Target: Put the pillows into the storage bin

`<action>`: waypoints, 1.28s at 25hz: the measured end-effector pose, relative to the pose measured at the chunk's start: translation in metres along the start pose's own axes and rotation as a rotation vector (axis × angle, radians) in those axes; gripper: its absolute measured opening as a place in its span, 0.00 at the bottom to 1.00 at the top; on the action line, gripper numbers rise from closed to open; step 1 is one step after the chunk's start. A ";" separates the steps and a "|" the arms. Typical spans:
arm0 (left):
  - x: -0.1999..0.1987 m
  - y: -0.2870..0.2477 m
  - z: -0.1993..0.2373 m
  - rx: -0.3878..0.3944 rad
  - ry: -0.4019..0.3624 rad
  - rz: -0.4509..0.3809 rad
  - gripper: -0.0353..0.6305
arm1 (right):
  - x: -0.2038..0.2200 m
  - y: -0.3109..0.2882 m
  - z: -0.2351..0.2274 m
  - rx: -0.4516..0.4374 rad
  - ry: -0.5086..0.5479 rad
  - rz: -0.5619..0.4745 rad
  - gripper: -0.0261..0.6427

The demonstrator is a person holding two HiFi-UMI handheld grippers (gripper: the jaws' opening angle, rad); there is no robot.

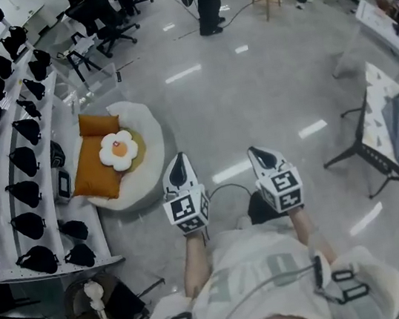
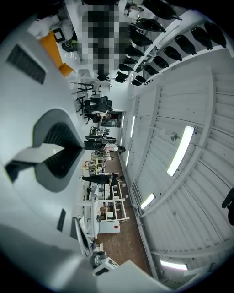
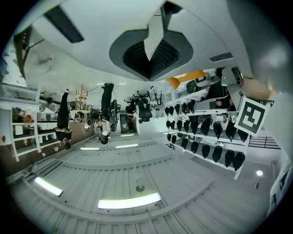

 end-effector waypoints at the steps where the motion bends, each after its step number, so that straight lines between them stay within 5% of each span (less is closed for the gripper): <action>1: -0.002 -0.005 0.002 0.000 0.000 -0.001 0.06 | 0.001 -0.003 -0.005 0.006 -0.014 0.008 0.05; 12: -0.018 -0.132 0.013 -0.002 -0.019 -0.032 0.06 | -0.020 -0.133 -0.073 -0.028 -0.030 -0.041 0.05; 24: -0.068 -0.354 0.018 -0.096 0.022 -0.074 0.06 | -0.093 -0.322 -0.232 -0.106 0.060 -0.061 0.05; 32: -0.088 -0.409 0.033 -0.157 0.048 -0.050 0.06 | -0.128 -0.395 -0.261 -0.182 0.061 -0.066 0.05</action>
Point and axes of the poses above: the fingertips, and each gripper's own axes: y backward along the fingers, z to its left, x out of its underside, the point moved 7 cm from there along y, backward along the fingers, and after that the axes turned 13 degrees about y, right-handed, at the moved point
